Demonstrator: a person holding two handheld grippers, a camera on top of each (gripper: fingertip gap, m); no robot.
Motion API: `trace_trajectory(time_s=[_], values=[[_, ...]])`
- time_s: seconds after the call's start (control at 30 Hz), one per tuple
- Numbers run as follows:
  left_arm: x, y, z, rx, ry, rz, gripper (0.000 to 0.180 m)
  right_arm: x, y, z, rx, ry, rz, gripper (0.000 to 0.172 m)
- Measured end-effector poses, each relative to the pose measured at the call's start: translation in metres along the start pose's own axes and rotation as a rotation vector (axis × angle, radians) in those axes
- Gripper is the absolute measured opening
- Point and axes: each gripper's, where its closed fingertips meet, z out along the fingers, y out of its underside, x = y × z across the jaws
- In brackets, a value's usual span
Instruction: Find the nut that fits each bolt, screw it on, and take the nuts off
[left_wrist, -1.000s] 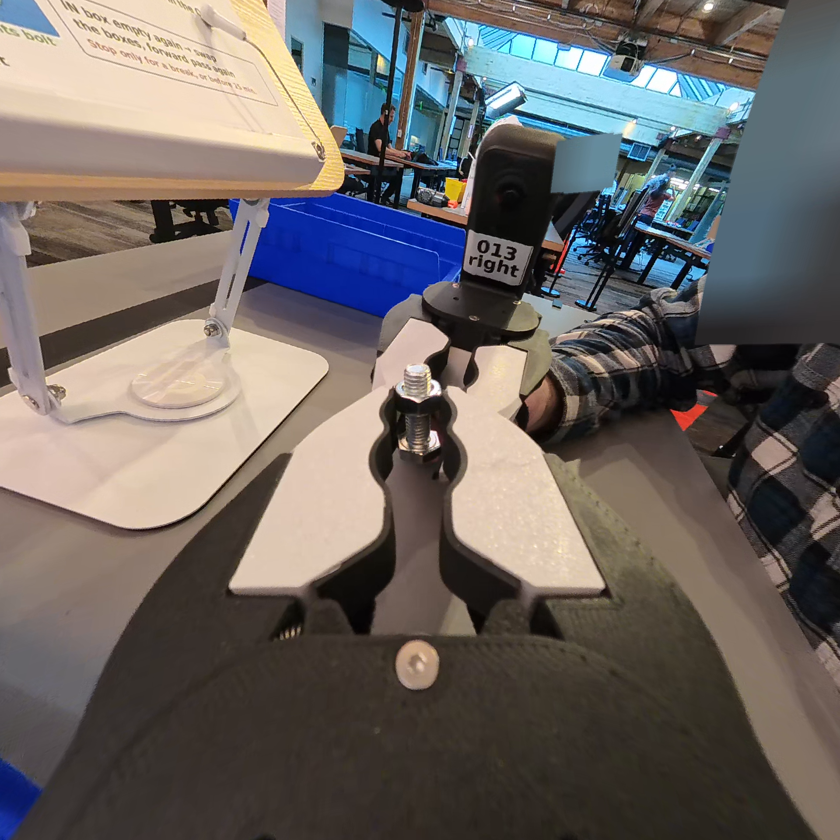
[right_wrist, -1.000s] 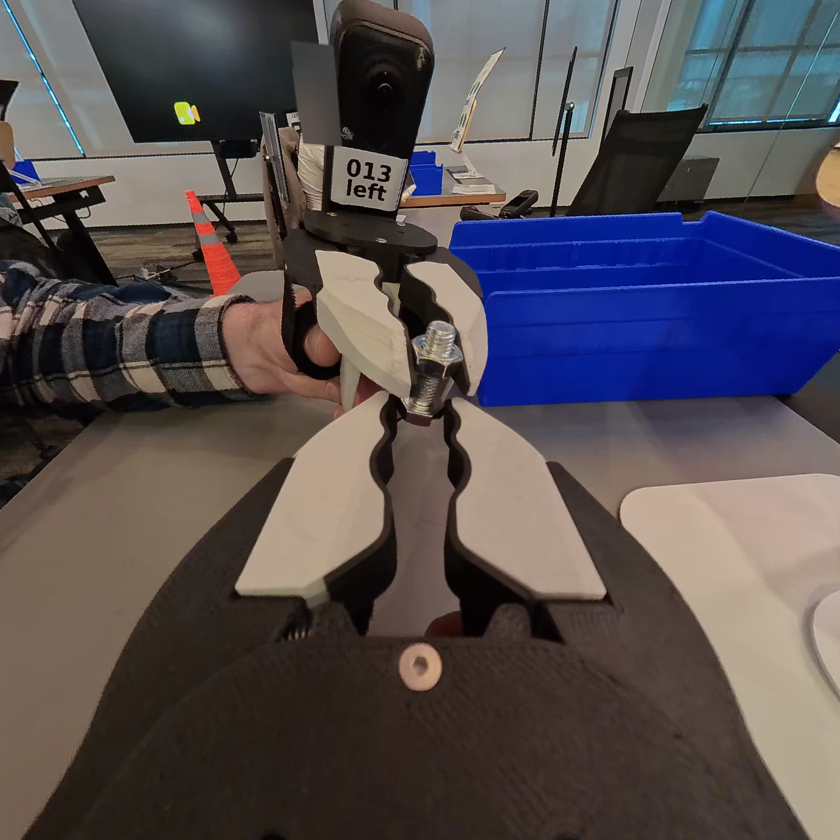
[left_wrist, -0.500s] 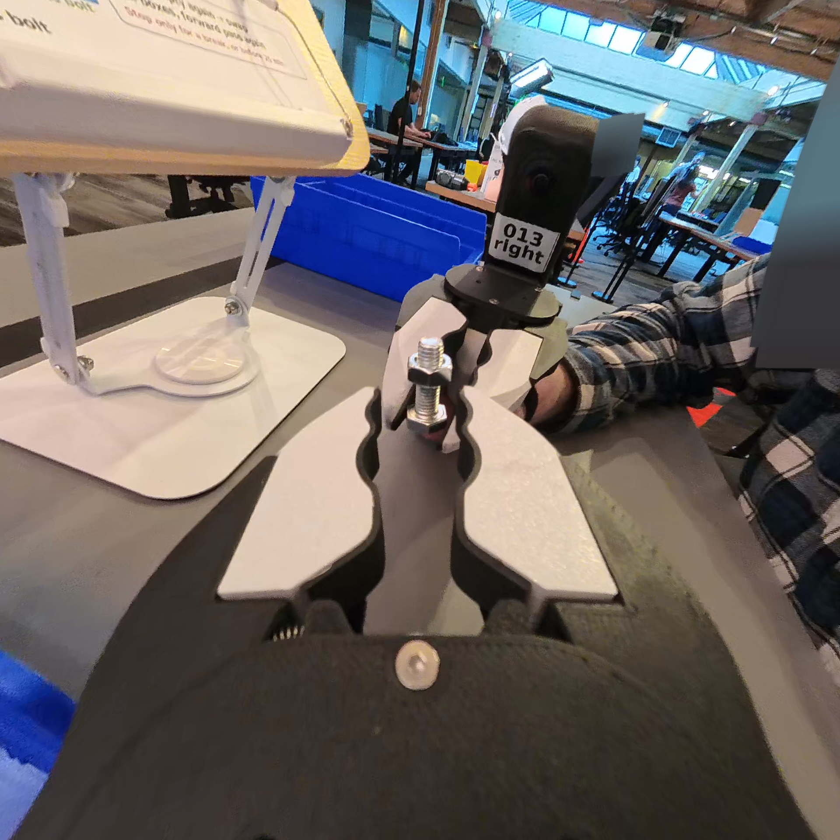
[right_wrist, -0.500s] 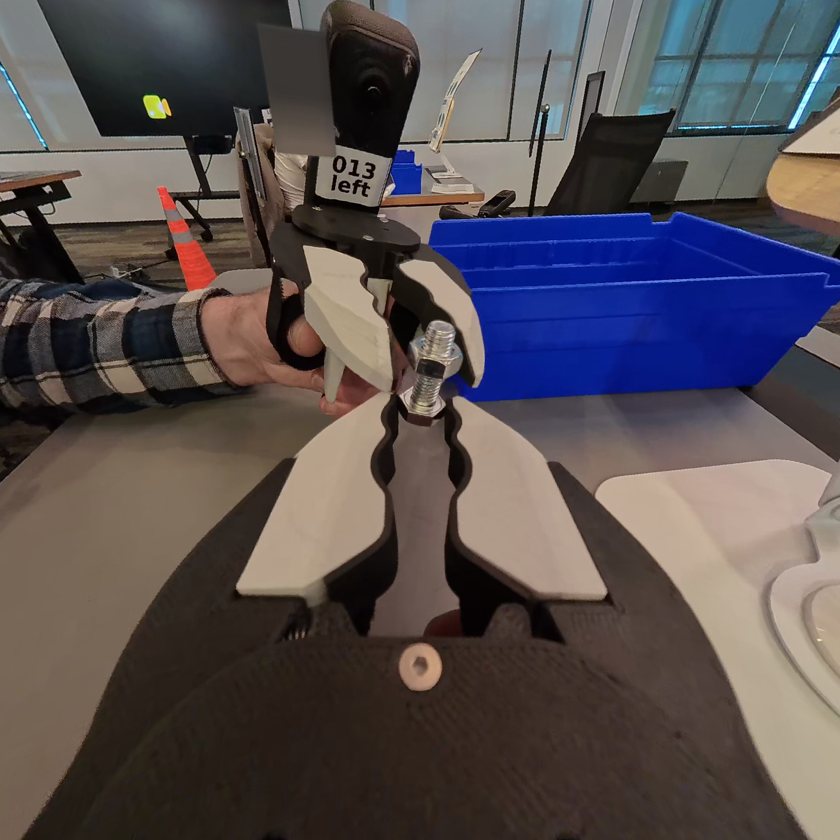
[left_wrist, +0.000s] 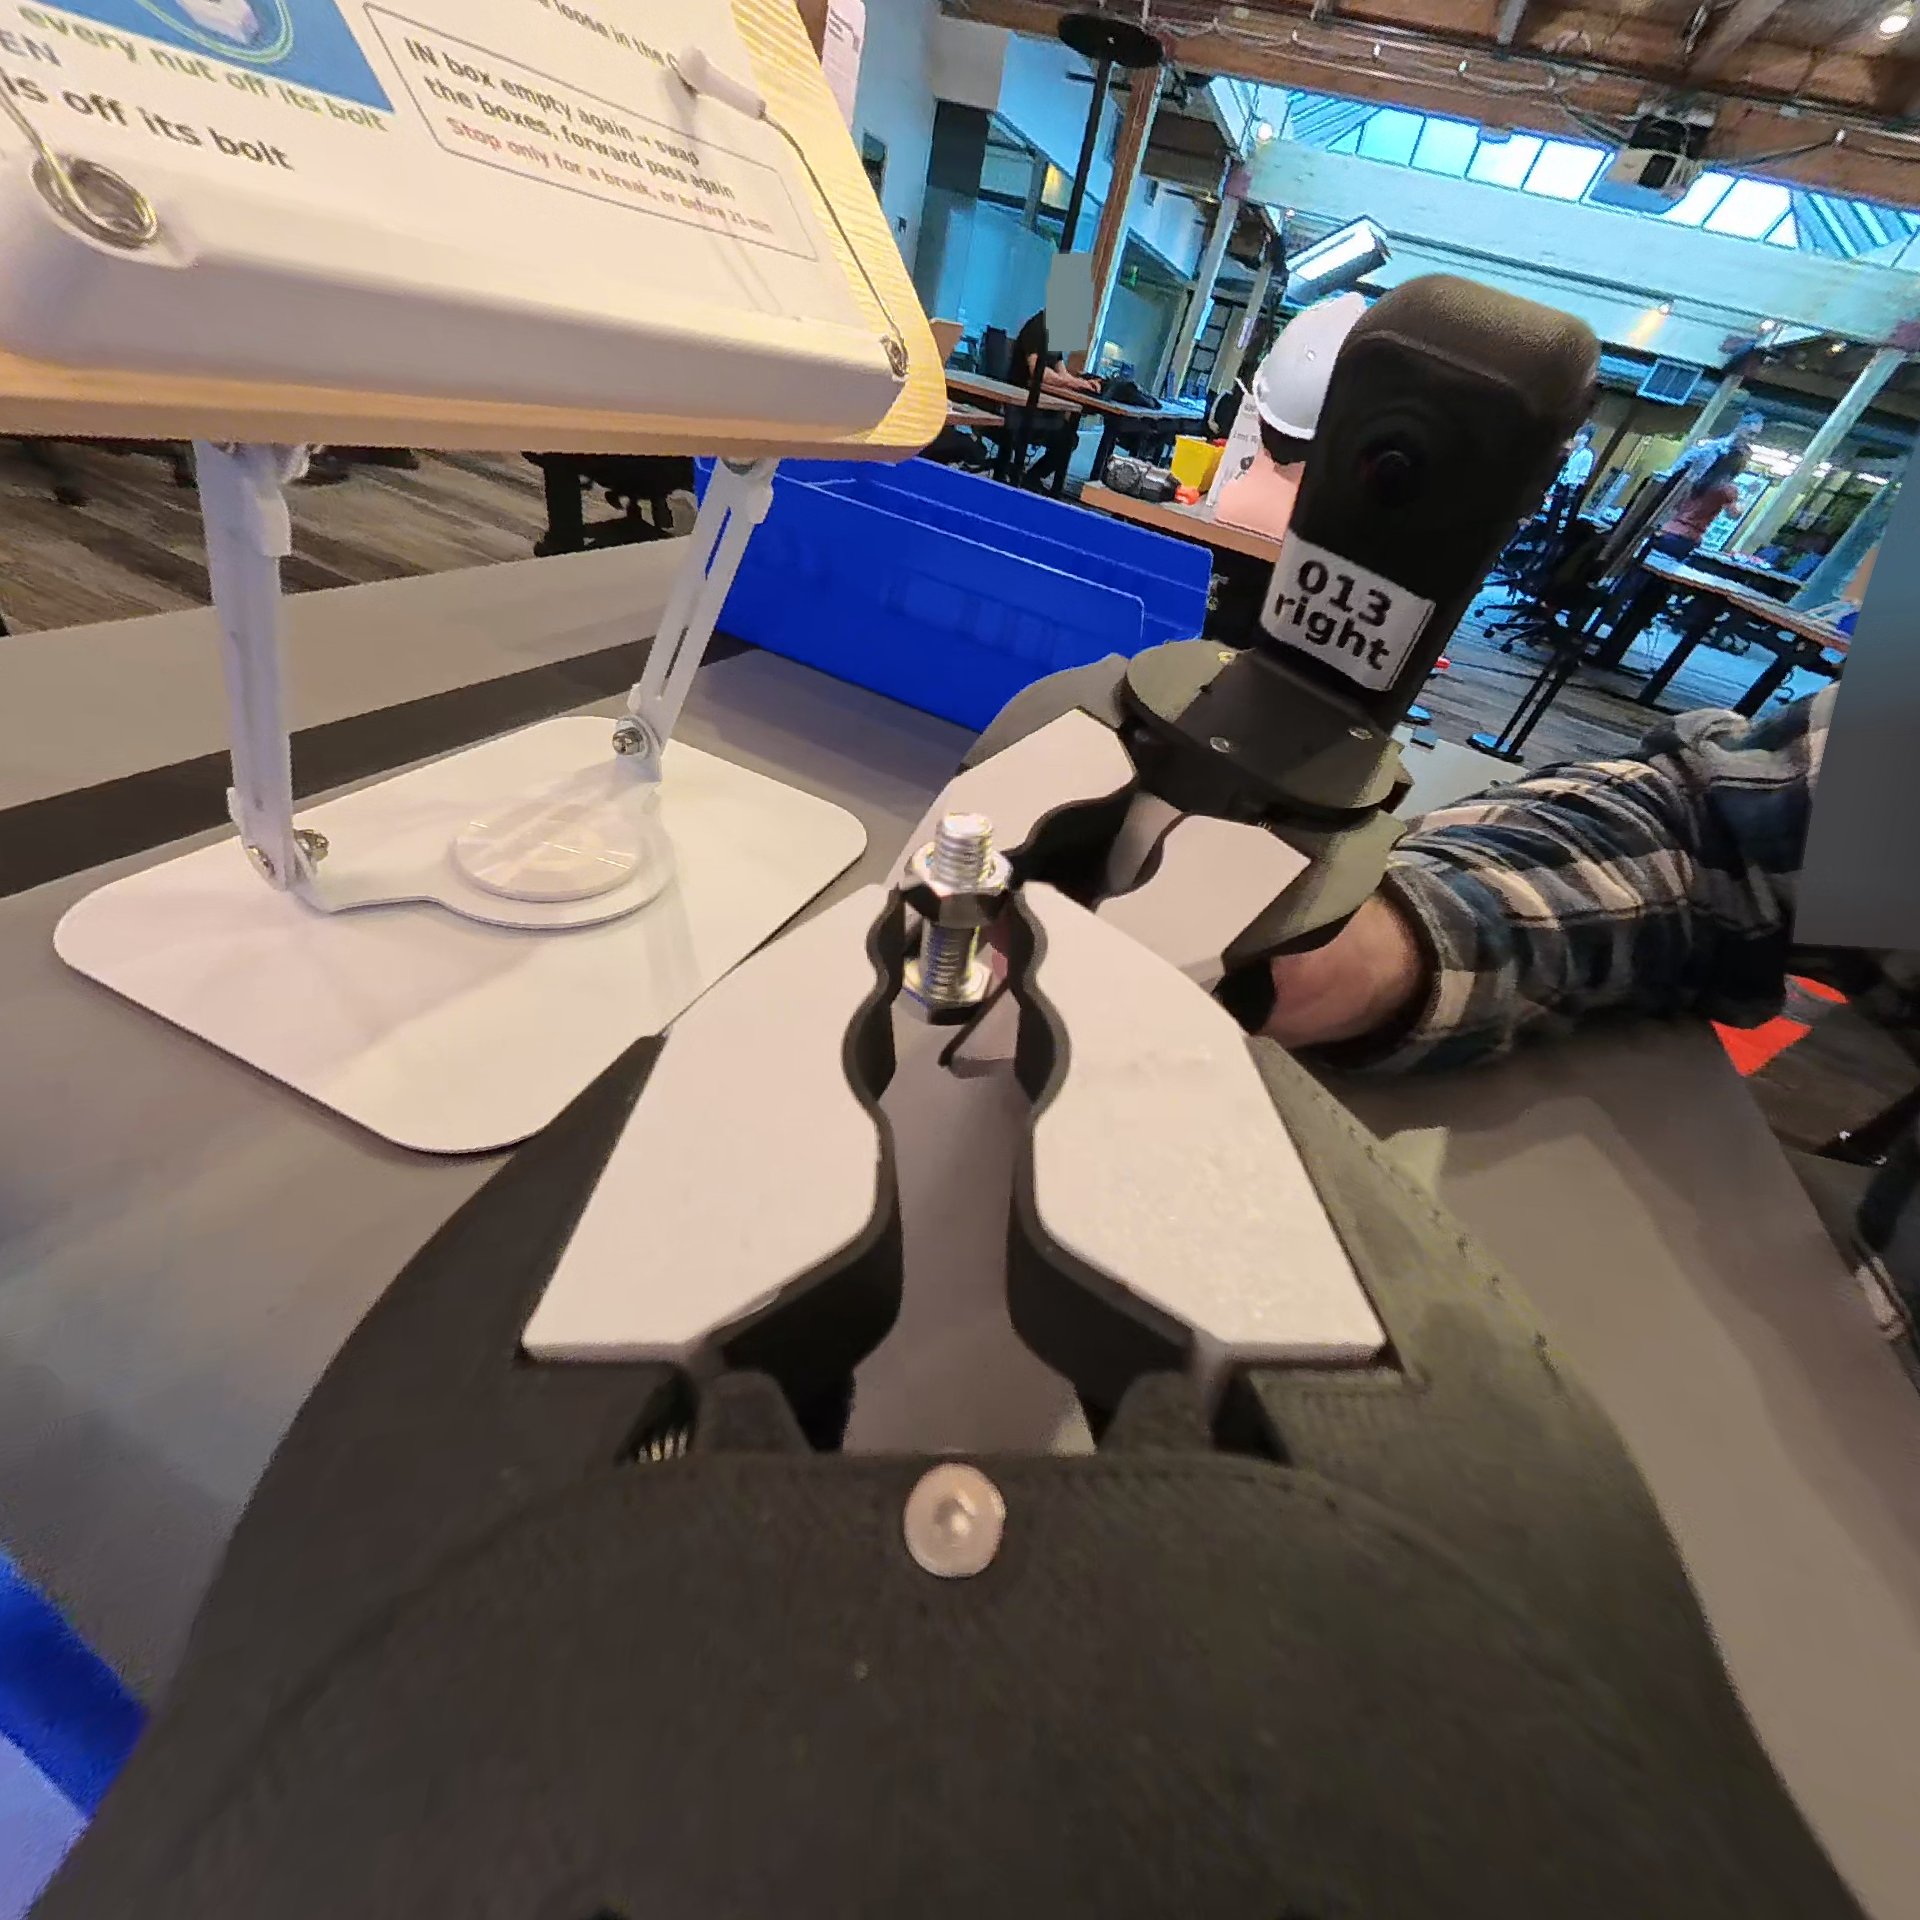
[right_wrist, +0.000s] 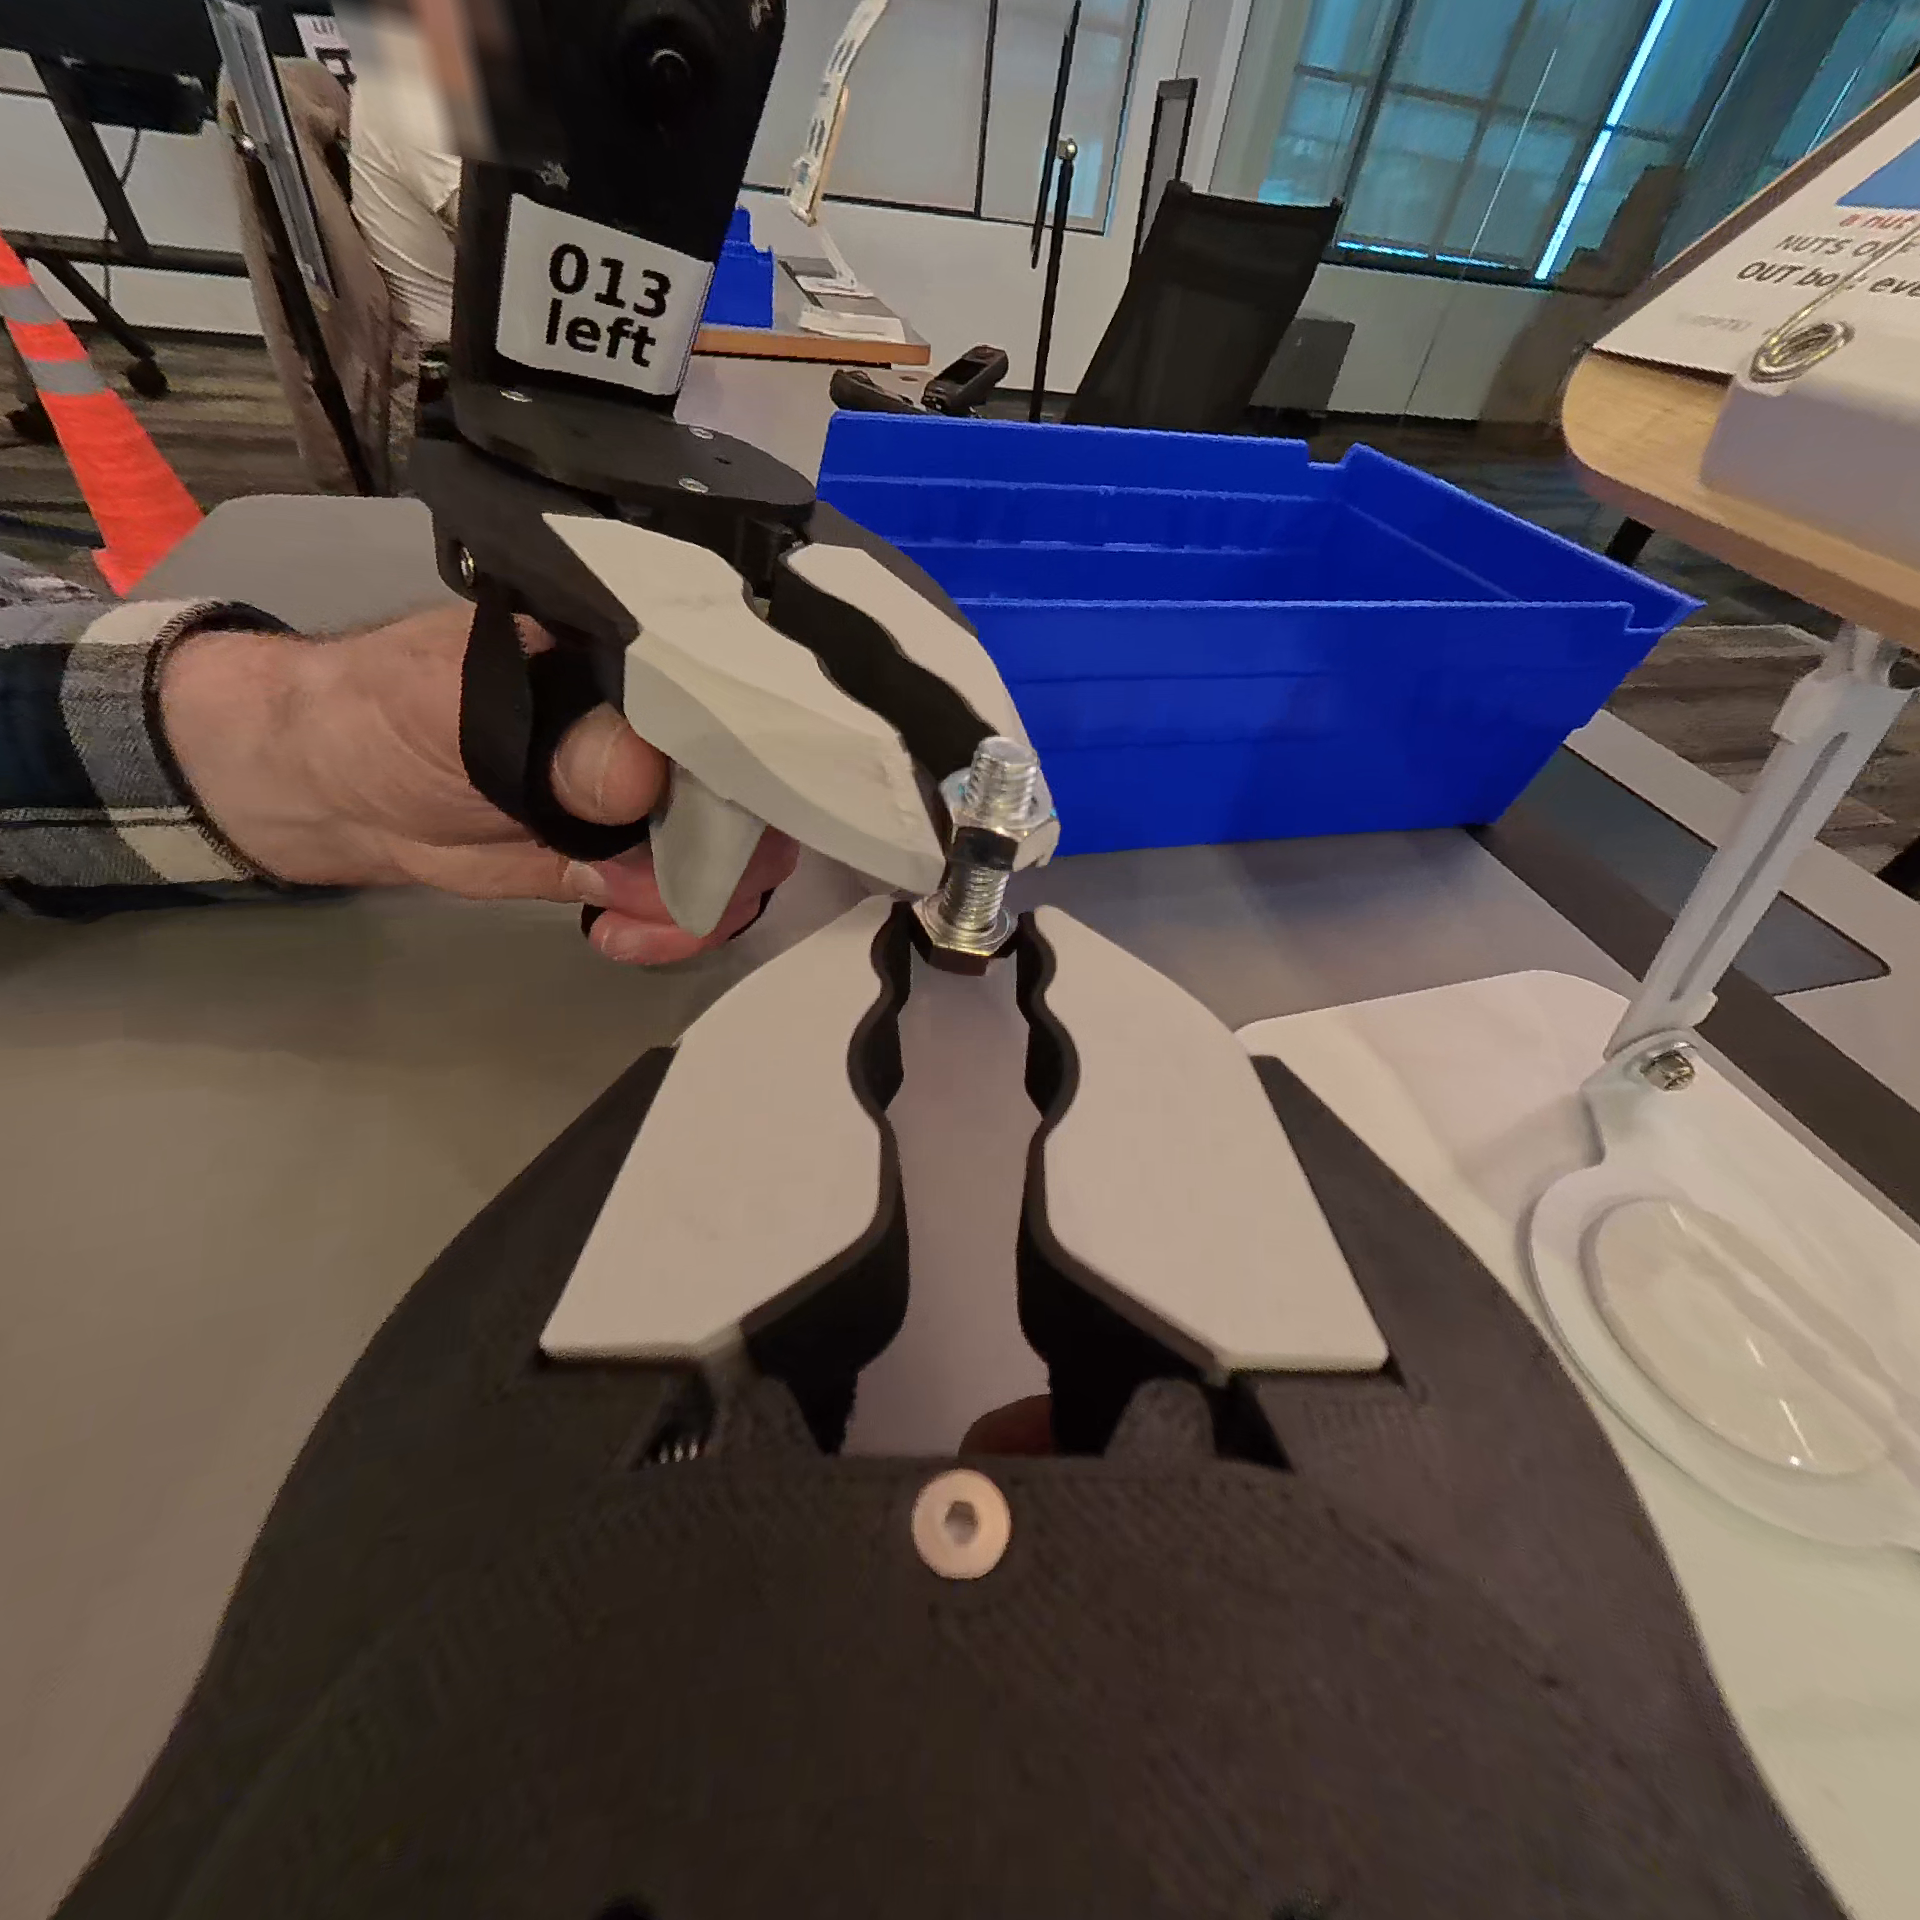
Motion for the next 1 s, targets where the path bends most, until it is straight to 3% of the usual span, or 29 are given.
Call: trace_trajectory(time_s=[0.7,1.0], values=[[-0.006,-0.006,-0.009,0.054,0.001,-0.019,0.009,-0.004,-0.003,-0.004,0.046,-0.092,0.069,0.028],[-0.007,0.011,0.004,-0.124,-0.176,0.263,0.009,0.009,-0.018,-0.014,0.192,-0.17,0.295,0.034]])
